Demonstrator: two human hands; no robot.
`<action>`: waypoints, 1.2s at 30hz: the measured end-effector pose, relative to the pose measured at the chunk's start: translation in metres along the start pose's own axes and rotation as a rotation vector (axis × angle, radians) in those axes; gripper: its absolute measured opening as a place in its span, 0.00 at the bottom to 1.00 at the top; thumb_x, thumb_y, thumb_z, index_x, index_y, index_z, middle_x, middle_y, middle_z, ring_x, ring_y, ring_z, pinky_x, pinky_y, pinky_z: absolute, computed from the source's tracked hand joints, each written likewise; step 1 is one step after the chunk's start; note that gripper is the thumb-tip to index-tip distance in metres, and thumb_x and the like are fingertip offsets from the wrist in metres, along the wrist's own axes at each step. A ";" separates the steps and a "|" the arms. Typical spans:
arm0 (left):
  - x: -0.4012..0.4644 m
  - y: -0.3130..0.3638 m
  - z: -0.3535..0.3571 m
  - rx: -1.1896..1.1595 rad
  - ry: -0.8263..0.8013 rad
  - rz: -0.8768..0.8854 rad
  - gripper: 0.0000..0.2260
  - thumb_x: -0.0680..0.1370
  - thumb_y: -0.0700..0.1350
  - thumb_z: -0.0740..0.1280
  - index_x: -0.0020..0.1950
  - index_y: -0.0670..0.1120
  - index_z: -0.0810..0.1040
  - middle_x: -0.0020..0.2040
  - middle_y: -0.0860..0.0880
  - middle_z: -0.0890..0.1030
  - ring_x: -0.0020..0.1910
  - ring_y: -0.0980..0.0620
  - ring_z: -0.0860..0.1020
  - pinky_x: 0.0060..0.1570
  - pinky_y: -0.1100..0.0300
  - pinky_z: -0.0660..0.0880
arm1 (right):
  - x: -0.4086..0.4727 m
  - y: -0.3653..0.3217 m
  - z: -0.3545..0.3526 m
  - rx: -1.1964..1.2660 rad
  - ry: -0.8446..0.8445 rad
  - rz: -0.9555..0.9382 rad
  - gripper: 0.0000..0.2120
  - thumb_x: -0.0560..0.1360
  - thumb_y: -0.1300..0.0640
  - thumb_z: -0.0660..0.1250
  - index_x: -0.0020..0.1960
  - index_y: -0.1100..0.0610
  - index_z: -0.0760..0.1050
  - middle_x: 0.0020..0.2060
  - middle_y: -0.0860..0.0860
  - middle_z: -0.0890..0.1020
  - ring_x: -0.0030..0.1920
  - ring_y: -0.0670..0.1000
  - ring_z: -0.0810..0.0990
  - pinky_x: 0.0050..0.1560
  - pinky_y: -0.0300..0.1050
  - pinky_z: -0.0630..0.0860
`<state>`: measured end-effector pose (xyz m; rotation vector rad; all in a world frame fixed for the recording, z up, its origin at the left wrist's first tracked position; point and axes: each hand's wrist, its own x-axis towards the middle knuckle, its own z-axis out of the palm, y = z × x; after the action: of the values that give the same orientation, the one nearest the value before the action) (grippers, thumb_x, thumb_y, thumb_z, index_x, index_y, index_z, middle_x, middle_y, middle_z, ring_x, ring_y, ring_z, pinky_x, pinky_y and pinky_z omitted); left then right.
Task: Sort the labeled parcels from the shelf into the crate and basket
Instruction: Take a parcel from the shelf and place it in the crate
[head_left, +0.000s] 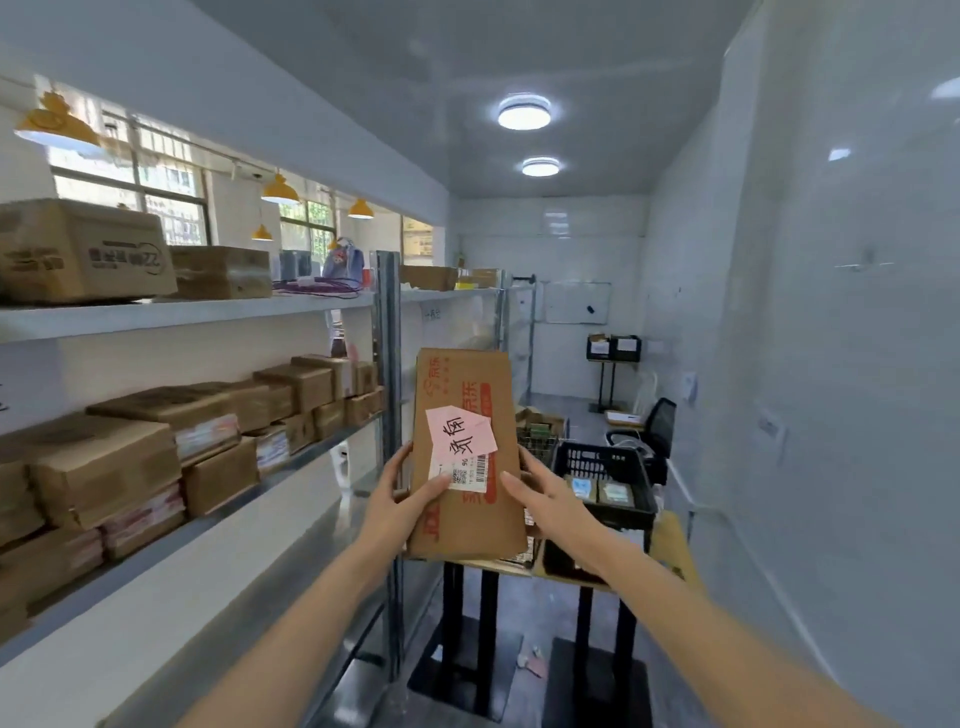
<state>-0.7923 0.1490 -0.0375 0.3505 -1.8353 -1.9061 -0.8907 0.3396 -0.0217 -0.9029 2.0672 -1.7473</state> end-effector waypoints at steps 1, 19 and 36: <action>0.015 -0.006 0.016 0.003 -0.017 -0.004 0.37 0.69 0.55 0.79 0.74 0.61 0.66 0.60 0.46 0.83 0.51 0.48 0.86 0.44 0.55 0.84 | 0.006 0.007 -0.015 -0.001 0.020 0.017 0.24 0.84 0.51 0.62 0.78 0.43 0.62 0.66 0.47 0.78 0.58 0.42 0.81 0.48 0.36 0.81; 0.303 -0.086 0.317 0.118 -0.216 -0.213 0.33 0.76 0.57 0.73 0.78 0.60 0.63 0.58 0.50 0.81 0.52 0.48 0.83 0.40 0.54 0.79 | 0.171 0.153 -0.367 -0.338 0.317 0.209 0.31 0.82 0.39 0.60 0.81 0.43 0.55 0.79 0.49 0.64 0.77 0.52 0.64 0.76 0.52 0.64; 0.574 -0.252 0.434 0.224 -0.338 -0.455 0.33 0.77 0.58 0.72 0.79 0.56 0.64 0.58 0.47 0.82 0.49 0.47 0.83 0.34 0.56 0.79 | 0.376 0.321 -0.491 -0.415 0.273 0.392 0.31 0.82 0.38 0.59 0.81 0.47 0.56 0.79 0.51 0.62 0.77 0.52 0.64 0.73 0.49 0.63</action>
<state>-1.5366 0.2408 -0.1771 0.5933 -2.3644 -2.1603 -1.5527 0.5098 -0.1543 -0.3179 2.6253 -1.3181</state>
